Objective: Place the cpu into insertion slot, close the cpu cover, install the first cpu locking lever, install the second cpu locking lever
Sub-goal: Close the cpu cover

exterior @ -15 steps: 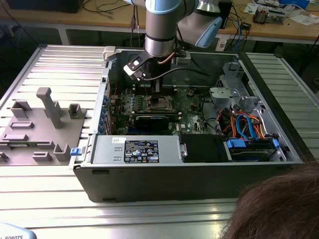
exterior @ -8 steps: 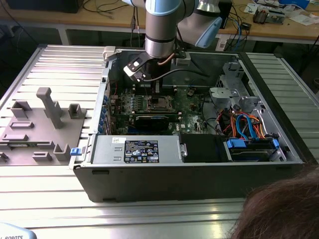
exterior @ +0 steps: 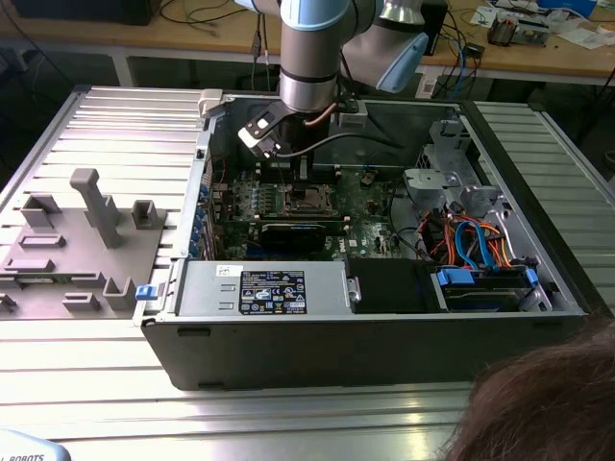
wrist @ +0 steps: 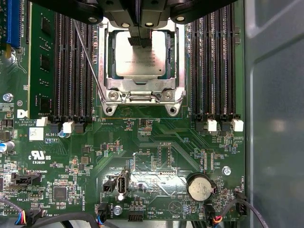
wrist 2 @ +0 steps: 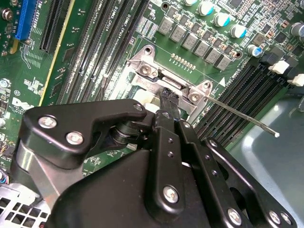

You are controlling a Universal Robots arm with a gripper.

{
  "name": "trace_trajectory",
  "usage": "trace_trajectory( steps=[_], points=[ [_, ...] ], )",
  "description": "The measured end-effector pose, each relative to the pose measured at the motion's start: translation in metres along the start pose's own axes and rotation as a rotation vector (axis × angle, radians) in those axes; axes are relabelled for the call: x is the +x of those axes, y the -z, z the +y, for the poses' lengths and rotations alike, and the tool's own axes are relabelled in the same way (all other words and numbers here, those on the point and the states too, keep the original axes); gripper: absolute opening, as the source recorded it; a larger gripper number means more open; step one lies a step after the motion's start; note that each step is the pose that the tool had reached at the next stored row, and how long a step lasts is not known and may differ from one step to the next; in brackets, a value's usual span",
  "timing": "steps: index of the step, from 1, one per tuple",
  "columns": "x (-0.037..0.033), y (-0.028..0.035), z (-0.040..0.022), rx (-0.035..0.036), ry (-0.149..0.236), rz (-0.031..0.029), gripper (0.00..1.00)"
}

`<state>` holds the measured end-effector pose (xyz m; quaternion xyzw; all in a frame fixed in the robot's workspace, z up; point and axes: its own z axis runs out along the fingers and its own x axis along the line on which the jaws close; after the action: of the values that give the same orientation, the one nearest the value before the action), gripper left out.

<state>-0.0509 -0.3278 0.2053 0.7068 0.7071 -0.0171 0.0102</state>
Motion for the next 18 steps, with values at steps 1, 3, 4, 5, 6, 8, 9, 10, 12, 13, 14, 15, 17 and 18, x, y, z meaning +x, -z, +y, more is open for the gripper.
trace_trajectory(
  steps=[1,3,4,5,6,8,9,10,12,13,14,15,17,18],
  points=[
    [0.0000,-0.0001,0.0000,0.0000,0.000,0.0000,0.11],
    [0.0000,-0.0005,0.0000,0.0001,0.000,-0.0001,0.11],
    [0.0000,-0.0007,0.0000,0.0000,0.000,0.0000,0.11],
    [0.0001,-0.0009,0.0000,0.0001,0.000,-0.0001,0.11],
    [0.0000,-0.0010,0.0000,0.0001,0.000,-0.0001,0.11],
    [0.0001,-0.0014,0.0000,0.0001,0.000,-0.0002,0.11],
    [0.0001,-0.0017,0.0000,0.0001,0.000,0.0000,0.11],
    [0.0001,-0.0019,0.0000,0.0000,0.000,0.0000,0.11],
    [0.0000,-0.0021,0.0000,0.0001,0.000,-0.0001,0.11],
    [0.0001,-0.0023,0.0000,0.0001,0.000,-0.0001,0.11],
    [0.0001,-0.0025,0.0000,0.0000,0.000,0.0000,0.11],
    [0.0001,-0.0025,0.0000,0.0001,0.000,-0.0001,0.11],
    [0.0001,-0.0029,0.0000,0.0001,0.000,-0.0001,0.11],
    [0.0001,-0.0031,0.0000,0.0000,0.000,-0.0001,0.11]
  ],
)
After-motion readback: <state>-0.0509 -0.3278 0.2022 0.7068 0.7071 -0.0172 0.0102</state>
